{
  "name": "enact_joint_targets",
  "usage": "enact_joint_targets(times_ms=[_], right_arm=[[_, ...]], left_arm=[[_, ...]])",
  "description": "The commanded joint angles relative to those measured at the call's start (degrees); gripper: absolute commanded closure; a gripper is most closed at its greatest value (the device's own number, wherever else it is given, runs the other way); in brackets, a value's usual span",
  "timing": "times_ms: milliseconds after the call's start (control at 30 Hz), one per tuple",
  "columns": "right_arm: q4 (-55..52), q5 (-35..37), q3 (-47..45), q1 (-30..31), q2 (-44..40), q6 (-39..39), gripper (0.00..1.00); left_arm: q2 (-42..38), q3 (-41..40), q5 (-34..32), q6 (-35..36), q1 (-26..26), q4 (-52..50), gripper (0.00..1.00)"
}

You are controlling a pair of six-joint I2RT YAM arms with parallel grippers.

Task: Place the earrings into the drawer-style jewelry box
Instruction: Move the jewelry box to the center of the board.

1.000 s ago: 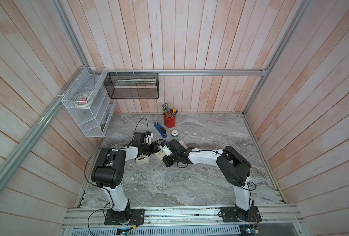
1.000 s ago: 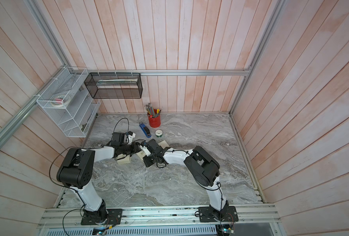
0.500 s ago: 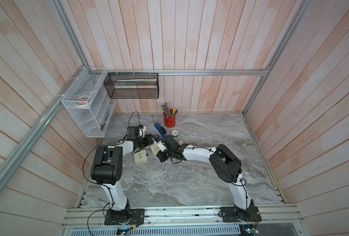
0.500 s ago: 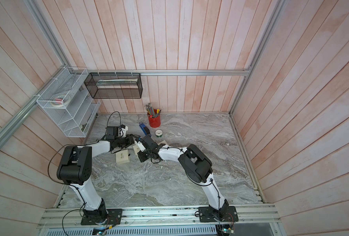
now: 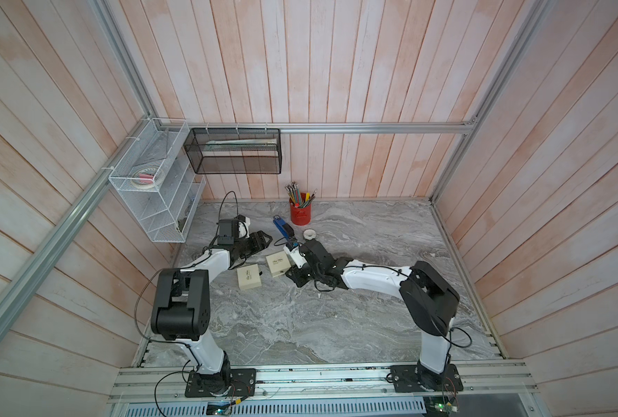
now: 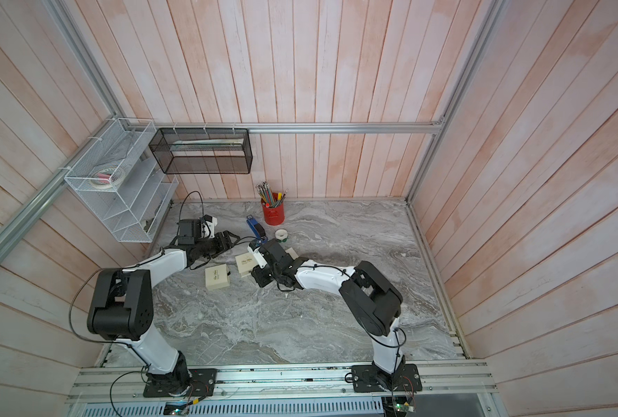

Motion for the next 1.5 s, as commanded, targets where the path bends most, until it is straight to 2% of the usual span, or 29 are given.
enact_joint_targets(times_ms=[0,100,233,400,567,700,867,1100,1467], right_arm=[[7.3,5.8,-6.1,-3.1,-7.2,1.9,0.6],[8.6,7.2,-10.8,-6.9,-12.3,4.3,0.58],[7.0,2.4,-12.6,-14.3,-13.4,7.5,0.58],[5.4,-4.4,-12.0,-21.2,-10.7,10.0,0.55],[2.9,-3.8,-10.6,-22.6,-8.3,9.1,0.55],[2.2,-4.1,-10.6,-22.6,-6.9,10.0,0.55],[0.6,-3.3,-9.7,-22.6,-5.2,10.2,0.53],[-1.0,-4.4,-7.0,-22.7,-2.1,9.0,0.41],[-2.6,-9.9,-2.6,-23.1,2.9,6.3,0.42]], left_arm=[[-5.0,-2.0,-2.5,1.2,-1.5,-1.1,0.22],[-7.2,-2.3,-4.8,3.0,-5.7,-2.4,0.22],[-6.6,-3.1,-4.4,2.6,-11.6,0.5,0.28],[1.4,0.1,-2.5,1.9,-16.6,2.7,0.3],[9.9,6.9,-2.7,2.5,-20.0,1.6,0.31],[15.4,12.1,-5.0,1.6,-20.4,-2.5,0.31],[17.1,12.4,-8.1,1.0,-20.4,-4.5,0.31],[15.7,9.5,-9.9,0.8,-20.3,-4.4,0.31],[11.7,3.2,-10.2,0.9,-19.2,-3.7,0.31]])
